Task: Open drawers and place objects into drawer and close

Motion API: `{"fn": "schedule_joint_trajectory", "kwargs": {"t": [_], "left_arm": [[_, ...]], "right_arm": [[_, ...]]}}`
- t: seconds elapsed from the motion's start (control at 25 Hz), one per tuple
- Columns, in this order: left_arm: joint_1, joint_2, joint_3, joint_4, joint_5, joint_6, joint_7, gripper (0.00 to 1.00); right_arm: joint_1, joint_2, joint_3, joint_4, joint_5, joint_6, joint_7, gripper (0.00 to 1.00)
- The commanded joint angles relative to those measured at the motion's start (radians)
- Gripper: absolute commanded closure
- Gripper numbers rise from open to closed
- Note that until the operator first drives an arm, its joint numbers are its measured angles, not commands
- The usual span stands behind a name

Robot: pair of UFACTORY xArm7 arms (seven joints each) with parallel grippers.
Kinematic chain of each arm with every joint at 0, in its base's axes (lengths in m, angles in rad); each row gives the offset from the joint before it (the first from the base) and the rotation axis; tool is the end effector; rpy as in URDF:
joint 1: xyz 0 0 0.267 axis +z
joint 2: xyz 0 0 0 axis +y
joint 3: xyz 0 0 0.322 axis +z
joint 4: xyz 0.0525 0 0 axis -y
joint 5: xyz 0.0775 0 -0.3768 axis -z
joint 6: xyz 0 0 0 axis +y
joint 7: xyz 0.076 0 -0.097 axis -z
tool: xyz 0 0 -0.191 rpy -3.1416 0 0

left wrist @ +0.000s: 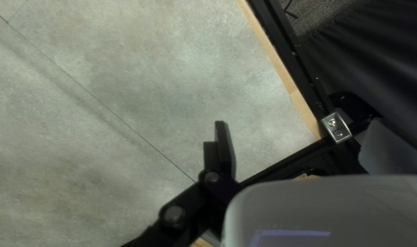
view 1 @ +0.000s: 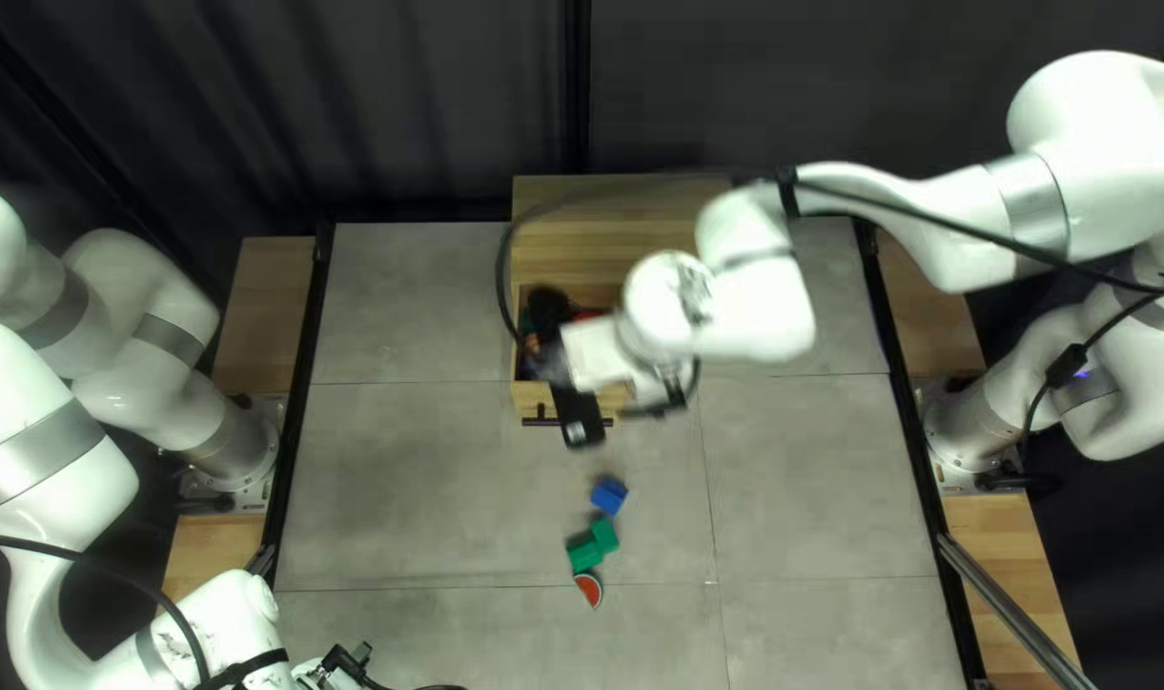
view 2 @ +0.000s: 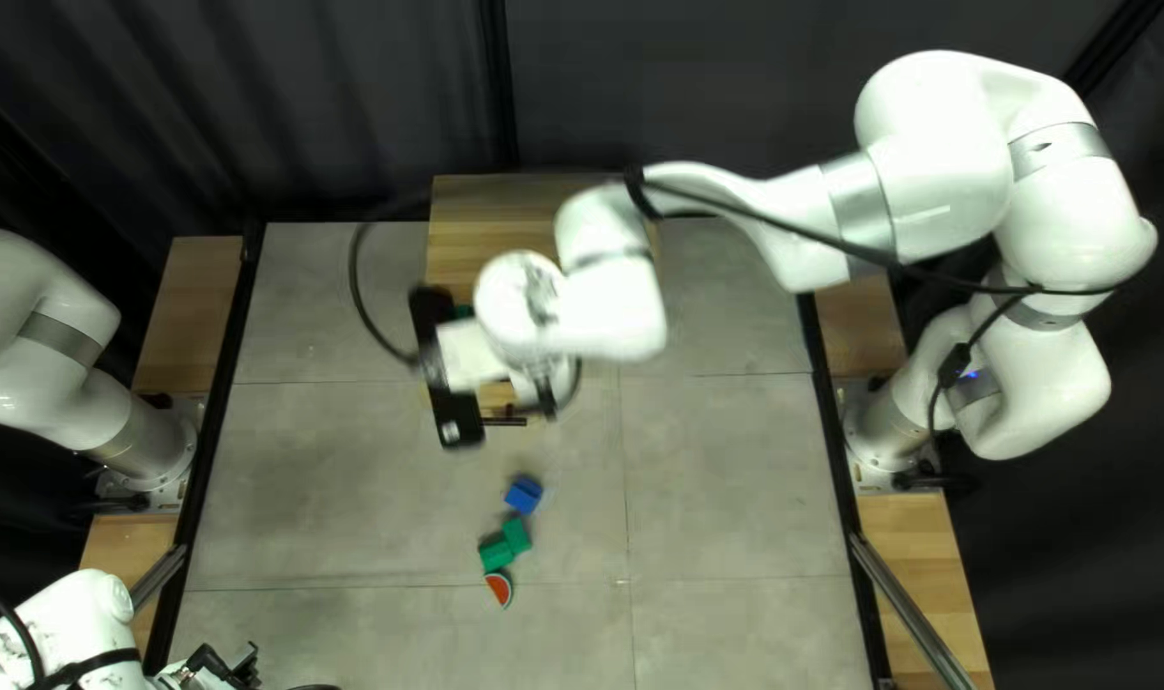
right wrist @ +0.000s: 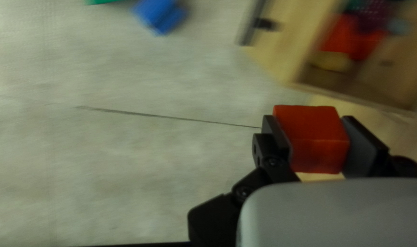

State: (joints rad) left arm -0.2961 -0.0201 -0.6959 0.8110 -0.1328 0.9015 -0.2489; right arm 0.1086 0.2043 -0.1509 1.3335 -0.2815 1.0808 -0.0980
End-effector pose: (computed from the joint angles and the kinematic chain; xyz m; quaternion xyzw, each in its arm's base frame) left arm 0.2186 -0.3737 0.0995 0.9451 -0.3217 -0.0558 0.0142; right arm 0.5813 -0.0853 0.2077 0.9855 0.0922 0.0144 0.1418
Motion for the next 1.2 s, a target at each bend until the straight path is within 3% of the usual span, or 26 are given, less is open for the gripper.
{"fn": "schedule_joint_trajectory", "kwargs": {"t": [0.04, 0.2, 0.28, 0.32, 0.36, 0.4, 0.64, 0.84, 1.2], "left_arm": [[0.000, 0.000, 0.000, 0.000, 0.000, 0.000, 0.000, 0.00], [0.000, 0.000, 0.000, 0.000, 0.000, 0.000, 0.000, 0.00], [0.000, 0.000, 0.000, 0.000, 0.000, 0.000, 0.000, 0.00], [0.000, 0.000, 0.000, 0.000, 0.000, 0.000, 0.000, 0.00], [0.000, 0.000, 0.000, 0.000, 0.000, 0.000, 0.000, 0.00], [0.000, 0.000, 0.000, 0.000, 0.000, 0.000, 0.000, 0.00], [0.000, 0.000, 0.000, 0.000, 0.000, 0.000, 0.000, 0.00], [0.000, 0.000, 0.000, 0.000, 0.000, 0.000, 0.000, 0.00], [0.000, 0.000, 0.000, 0.000, 0.000, 0.000, 0.000, 0.00]], "right_arm": [[-0.026, 0.071, -0.021, 0.006, -0.005, -0.116, 0.027, 0.98], [-0.038, 0.121, -0.031, 0.024, -0.001, -0.180, 0.054, 0.96], [-0.042, 0.134, -0.035, 0.029, -0.003, -0.198, 0.062, 0.85], [-0.044, 0.140, -0.036, 0.035, -0.003, -0.203, 0.063, 0.68], [-0.045, 0.146, -0.036, 0.040, -0.002, -0.207, 0.063, 0.14], [-0.045, 0.149, -0.036, 0.042, -0.002, -0.209, 0.065, 0.00], [-0.034, 0.134, -0.035, 0.031, -0.010, -0.208, 0.081, 0.00], [-0.006, 0.075, -0.018, 0.014, -0.015, -0.147, 0.074, 0.00], [0.105, -0.172, 0.086, -0.208, -0.014, -0.049, 0.093, 0.00]]}}
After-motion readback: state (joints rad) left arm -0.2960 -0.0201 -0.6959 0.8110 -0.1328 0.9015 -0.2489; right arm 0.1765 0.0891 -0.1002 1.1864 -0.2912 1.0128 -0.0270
